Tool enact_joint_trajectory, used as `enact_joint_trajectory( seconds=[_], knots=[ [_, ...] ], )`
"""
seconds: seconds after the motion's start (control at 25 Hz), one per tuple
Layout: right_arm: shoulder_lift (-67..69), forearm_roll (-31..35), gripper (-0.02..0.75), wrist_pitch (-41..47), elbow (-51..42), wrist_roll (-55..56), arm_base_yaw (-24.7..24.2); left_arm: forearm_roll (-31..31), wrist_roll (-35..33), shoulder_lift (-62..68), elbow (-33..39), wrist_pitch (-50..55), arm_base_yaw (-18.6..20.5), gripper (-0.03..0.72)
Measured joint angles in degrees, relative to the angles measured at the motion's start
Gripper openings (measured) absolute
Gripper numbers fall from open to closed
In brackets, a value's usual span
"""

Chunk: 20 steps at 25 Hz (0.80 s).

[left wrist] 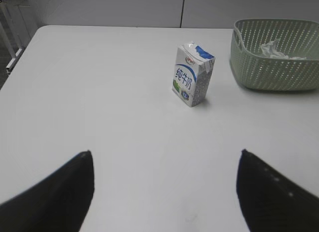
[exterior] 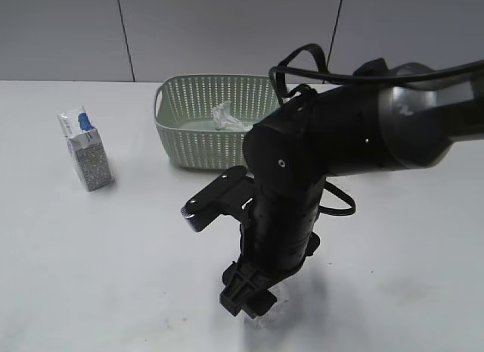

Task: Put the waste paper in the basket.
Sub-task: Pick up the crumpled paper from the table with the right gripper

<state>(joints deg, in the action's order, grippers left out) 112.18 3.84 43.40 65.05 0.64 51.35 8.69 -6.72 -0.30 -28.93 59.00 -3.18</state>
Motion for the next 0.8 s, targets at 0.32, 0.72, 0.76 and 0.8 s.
enact_joint_trajectory(
  seconds=[0.32, 0.72, 0.76, 0.8],
  knots=[
    [2.9, -1.5, 0.572, -3.1, 0.1, 0.3, 0.0, 0.0, 0.0, 0.0, 0.0, 0.0, 0.0, 0.646],
    [4.5, -2.6, 0.552, -2.5, 0.9, 0.5, 0.0, 0.0, 0.0, 0.0, 0.0, 0.0, 0.0, 0.626],
    [4.5, -2.6, 0.531, -2.1, 1.1, 0.7, 0.1, 0.0, 0.0, 0.0, 0.0, 0.0, 0.0, 0.624],
    [4.6, -2.6, 0.495, -1.5, 1.4, 0.8, 0.1, 0.0, 0.0, 0.0, 0.0, 0.0, 0.0, 0.623]
  ],
)
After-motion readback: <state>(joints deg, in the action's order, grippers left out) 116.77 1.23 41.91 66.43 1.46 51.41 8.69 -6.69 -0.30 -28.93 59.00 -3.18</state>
